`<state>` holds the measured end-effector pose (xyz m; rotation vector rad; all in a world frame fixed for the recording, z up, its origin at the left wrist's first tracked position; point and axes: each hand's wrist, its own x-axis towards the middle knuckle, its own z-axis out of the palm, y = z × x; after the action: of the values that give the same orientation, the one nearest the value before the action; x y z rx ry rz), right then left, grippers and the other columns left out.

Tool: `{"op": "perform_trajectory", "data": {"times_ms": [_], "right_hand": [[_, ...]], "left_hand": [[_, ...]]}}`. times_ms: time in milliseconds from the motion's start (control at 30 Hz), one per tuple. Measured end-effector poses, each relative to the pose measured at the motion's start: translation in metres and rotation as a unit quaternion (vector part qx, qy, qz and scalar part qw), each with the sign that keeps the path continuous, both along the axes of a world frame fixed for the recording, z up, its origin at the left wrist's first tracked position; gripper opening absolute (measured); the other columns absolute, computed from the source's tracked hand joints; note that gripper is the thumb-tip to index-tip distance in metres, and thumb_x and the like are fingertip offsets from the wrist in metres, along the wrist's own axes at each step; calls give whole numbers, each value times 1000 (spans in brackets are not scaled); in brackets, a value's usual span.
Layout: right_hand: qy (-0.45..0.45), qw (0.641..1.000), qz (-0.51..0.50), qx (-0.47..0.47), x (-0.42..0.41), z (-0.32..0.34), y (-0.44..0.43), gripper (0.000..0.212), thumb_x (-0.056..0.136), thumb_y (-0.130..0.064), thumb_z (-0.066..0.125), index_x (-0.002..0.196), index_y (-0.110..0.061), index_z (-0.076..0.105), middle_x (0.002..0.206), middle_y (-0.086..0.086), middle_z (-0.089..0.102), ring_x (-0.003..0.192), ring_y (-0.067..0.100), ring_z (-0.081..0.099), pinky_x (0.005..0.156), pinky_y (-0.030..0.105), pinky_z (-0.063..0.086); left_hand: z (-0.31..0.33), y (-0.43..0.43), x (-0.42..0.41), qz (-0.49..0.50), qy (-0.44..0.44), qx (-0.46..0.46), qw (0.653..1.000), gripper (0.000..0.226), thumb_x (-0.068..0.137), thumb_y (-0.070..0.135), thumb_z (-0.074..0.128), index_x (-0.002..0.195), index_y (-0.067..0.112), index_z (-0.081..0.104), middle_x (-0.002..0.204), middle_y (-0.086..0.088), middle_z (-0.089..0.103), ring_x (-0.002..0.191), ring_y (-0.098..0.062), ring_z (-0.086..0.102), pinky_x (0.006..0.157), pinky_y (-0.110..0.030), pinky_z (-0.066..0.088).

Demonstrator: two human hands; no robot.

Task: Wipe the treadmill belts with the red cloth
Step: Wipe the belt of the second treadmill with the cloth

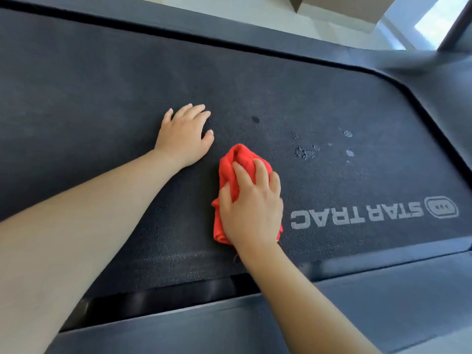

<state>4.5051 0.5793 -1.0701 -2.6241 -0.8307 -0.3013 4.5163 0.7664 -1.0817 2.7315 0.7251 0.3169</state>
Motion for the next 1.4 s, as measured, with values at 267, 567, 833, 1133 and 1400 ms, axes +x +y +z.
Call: {"op": "perform_trajectory", "data": {"times_ms": [267,567,833,1133,1400], "right_hand": [[51,998,-22,-23,55,9,22,34,88,-38,46,118,-28,60,142,-2,42,123,29,35,88,43,44],[15,1000,6,-17,52,5,2,39,85,-39,42,116,-26,62,136,-1,48,118,29,39,86,42,44],[18,1000,2,4,121,1,39,35,87,-38,47,118,-29,60,137,-4,47,121,28,37,85,43,46],[34,999,42,7,181,5,88,37,88,-40,47,123,-33,58,139,-8,44,125,24,34,88,42,45],[45,998,52,3,230,7,138,38,89,-40,45,125,-34,56,140,-10,43,125,23,35,86,37,40]], "left_hand": [[1,-6,-13,-21,6,0,1000,51,96,33,40,144,16,35,155,0,26,144,-20,17,116,-44,10],[2,-13,2,-13,47,-12,999,56,96,40,38,146,18,28,157,2,19,145,-18,11,114,-54,6],[7,35,56,-84,50,16,995,54,95,43,39,145,22,32,154,4,25,143,-18,17,115,-52,12],[2,82,112,2,35,5,999,58,93,44,41,145,20,31,155,3,25,143,-17,17,117,-50,9],[-4,83,114,27,31,8,999,64,92,49,39,148,22,24,157,7,18,145,-13,8,118,-45,4]]}}
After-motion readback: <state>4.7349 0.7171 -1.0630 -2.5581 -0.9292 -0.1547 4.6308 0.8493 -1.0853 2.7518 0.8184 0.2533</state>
